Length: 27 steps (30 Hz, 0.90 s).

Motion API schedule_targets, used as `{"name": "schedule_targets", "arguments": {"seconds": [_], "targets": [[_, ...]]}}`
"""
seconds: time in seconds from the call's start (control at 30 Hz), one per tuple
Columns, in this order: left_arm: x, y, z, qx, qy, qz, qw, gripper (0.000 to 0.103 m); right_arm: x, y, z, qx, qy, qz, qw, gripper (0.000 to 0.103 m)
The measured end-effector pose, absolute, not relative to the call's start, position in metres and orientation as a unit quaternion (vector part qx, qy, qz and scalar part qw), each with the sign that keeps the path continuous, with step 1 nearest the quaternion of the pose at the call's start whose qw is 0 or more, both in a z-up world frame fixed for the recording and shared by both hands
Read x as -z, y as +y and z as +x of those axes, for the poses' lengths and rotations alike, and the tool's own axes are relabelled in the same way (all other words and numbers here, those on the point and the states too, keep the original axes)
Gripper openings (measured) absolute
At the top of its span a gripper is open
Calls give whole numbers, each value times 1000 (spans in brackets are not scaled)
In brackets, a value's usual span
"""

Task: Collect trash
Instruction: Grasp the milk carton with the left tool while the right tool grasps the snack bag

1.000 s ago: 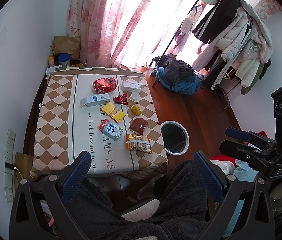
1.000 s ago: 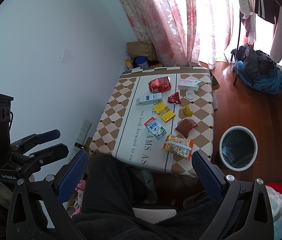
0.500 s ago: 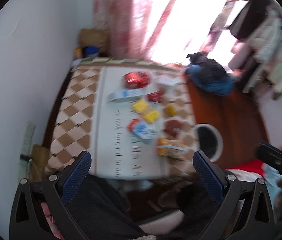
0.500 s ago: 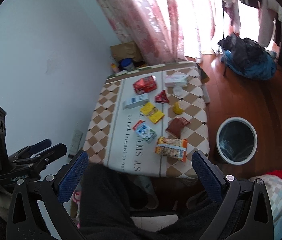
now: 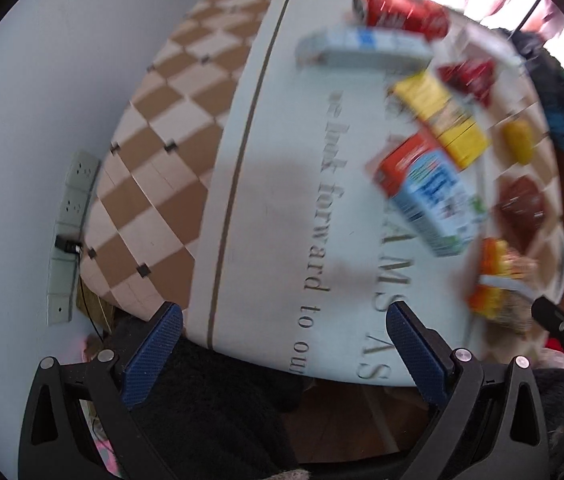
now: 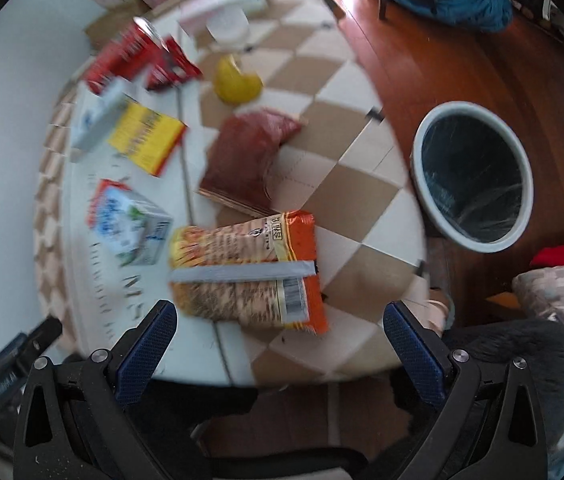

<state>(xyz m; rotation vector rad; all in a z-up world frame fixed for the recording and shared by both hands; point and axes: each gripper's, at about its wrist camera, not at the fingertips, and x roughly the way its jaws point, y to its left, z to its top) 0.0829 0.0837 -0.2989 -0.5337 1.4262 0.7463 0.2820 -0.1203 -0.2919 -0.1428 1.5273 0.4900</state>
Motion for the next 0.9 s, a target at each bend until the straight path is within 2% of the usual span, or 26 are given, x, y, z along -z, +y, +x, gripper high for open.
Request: {"name": "schedule_targets", "arguments": {"seconds": [0.17,0.37,0.4,0.43,0.47,0.5,0.53,0.57,0.77,0.9], "targets": [[321,81,89,-328,647,-232,648,103,315,-96,276,-211,673,-98,702,101],[314,77,110,-318,648,-225,654,103,320,-75,257,-207,648,-160,715,85],[309,75,117,-316,647,-228,655,103,319,-77,255,-208,642,-168,718,78],[306,74,122,-313,644,-232,658,103,316,-81,253,-207,635,-174,723,65],[303,74,127,-311,641,-238,661,103,313,-87,251,-205,630,-177,728,58],[299,73,136,-308,634,-247,665,103,310,-92,251,-204,628,-175,730,44],[297,73,143,-307,630,-252,667,103,308,-100,252,-200,629,-172,731,25],[296,73,151,-304,627,-259,669,103,306,-108,254,-196,631,-169,731,19],[309,77,209,-280,629,-325,648,103,302,-132,271,-185,646,-132,729,18],[326,81,233,-279,644,-334,629,101,301,-132,274,-184,653,-120,725,18]]}}
